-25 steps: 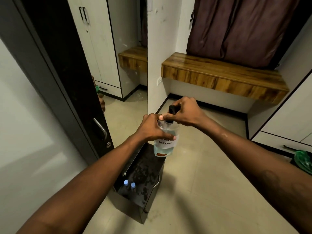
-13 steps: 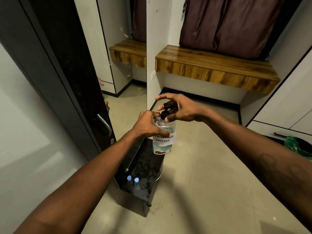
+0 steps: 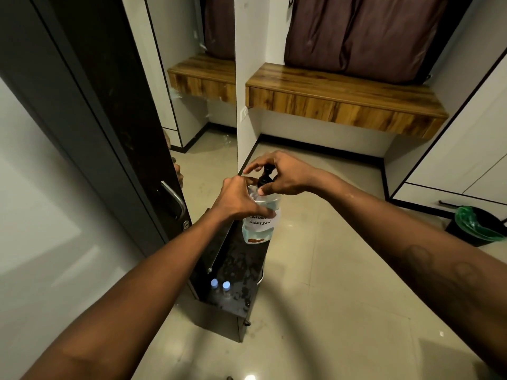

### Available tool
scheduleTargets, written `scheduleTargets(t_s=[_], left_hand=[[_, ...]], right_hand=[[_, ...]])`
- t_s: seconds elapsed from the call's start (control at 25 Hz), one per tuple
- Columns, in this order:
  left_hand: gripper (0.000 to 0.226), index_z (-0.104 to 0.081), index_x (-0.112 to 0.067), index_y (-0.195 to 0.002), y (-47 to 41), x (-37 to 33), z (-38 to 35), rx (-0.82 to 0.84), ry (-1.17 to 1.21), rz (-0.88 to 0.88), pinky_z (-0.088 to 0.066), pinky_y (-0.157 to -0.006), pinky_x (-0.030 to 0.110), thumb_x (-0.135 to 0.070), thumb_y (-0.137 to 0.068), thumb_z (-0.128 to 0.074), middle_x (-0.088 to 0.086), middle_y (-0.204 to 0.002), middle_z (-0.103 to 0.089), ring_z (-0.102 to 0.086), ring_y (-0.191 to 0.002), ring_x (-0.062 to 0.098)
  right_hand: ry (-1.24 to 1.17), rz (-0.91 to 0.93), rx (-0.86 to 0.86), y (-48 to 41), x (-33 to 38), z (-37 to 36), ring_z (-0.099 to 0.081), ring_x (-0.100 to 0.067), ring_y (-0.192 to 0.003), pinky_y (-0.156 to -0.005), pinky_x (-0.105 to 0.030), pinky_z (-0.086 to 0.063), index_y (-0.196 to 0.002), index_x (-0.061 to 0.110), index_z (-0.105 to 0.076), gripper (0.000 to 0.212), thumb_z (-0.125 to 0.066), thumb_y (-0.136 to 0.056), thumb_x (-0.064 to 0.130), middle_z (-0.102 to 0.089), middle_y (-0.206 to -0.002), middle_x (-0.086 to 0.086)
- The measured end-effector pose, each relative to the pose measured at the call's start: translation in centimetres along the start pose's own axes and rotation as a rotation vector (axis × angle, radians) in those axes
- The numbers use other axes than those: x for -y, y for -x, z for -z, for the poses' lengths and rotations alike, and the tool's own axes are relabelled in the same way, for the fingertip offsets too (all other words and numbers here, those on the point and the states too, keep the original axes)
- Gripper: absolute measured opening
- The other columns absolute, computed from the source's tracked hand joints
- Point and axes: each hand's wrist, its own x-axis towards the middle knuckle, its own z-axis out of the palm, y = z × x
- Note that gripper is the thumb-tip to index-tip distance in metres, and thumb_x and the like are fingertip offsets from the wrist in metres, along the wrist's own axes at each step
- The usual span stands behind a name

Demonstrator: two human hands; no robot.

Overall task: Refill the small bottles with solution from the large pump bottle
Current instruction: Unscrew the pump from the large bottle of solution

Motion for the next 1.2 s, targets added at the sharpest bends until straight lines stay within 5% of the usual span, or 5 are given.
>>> scheduleTargets(t_s=[0.2, 0.32, 0.44, 0.76, 1.2], left_hand=[[0.051, -0.074, -0.022, -0.089, 0.8, 0.5, 0.0, 0.002, -0.021, 0.020, -0.062, -0.071, 0.028, -0.037, -0.048, -0.098, -0.007, -0.084, -0.075, -0.071, -0.079, 0.007], [0.050, -0.070, -0.023, -0.087, 1.3, 1.5, 0.4, 0.017, -0.016, 0.062, -0.060, -0.067, 0.024, -0.036, -0.049, -0.098, -0.007, -0.086, -0.073, -0.070, -0.079, 0.007], [0.047, -0.071, -0.027, -0.085, 1.9, 2.0, 0.3, 0.000, 0.013, 0.067, -0.060, -0.070, 0.025, -0.035, -0.048, -0.098, -0.009, -0.085, -0.074, -0.071, -0.081, 0.006], [0.079, -0.070, -0.014, -0.110, 2.4, 3.8, -2.0, -0.040, -0.089, 0.208, -0.061, -0.080, 0.033, -0.043, -0.042, -0.098, -0.003, -0.096, -0.074, -0.070, -0.086, 0.012], [0.089, -0.070, -0.019, -0.116, 4.9, 6.1, -6.5, -0.167, -0.185, 0.409, -0.062, -0.075, 0.031, -0.054, -0.038, -0.093, -0.004, -0.096, -0.073, -0.069, -0.081, 0.012]], right_hand=[[0.125, -0.068, -0.096, -0.6, 1.2, -1.4, -0.072, -0.020, -0.093, -0.071, -0.026, -0.056, -0.131, 0.013, -0.057, 0.069, -0.092, -0.073, 0.023, -0.070, -0.097, 0.002], [0.028, 0.015, 0.064, -0.7, 1.5, -1.6, -0.067, -0.021, -0.113, -0.090, -0.034, -0.060, -0.141, 0.022, -0.043, 0.082, -0.086, -0.074, 0.002, -0.066, -0.129, -0.008], [0.056, -0.043, 0.010, -1.3, 1.2, -2.5, -0.063, -0.027, -0.122, -0.098, -0.039, -0.057, -0.152, 0.023, -0.036, 0.094, -0.090, -0.076, 0.034, -0.061, -0.140, -0.013], [0.147, 0.175, 0.160, -1.4, 0.8, -3.2, -0.070, -0.009, -0.093, -0.082, -0.028, -0.062, -0.128, 0.017, -0.062, 0.058, -0.078, -0.077, -0.004, -0.071, -0.106, 0.008], [0.376, 0.195, 0.179, -1.1, -2.1, -1.3, -0.071, -0.014, -0.085, -0.074, -0.031, -0.061, -0.100, 0.018, -0.076, 0.028, -0.084, -0.081, 0.036, -0.075, -0.097, 0.002]])
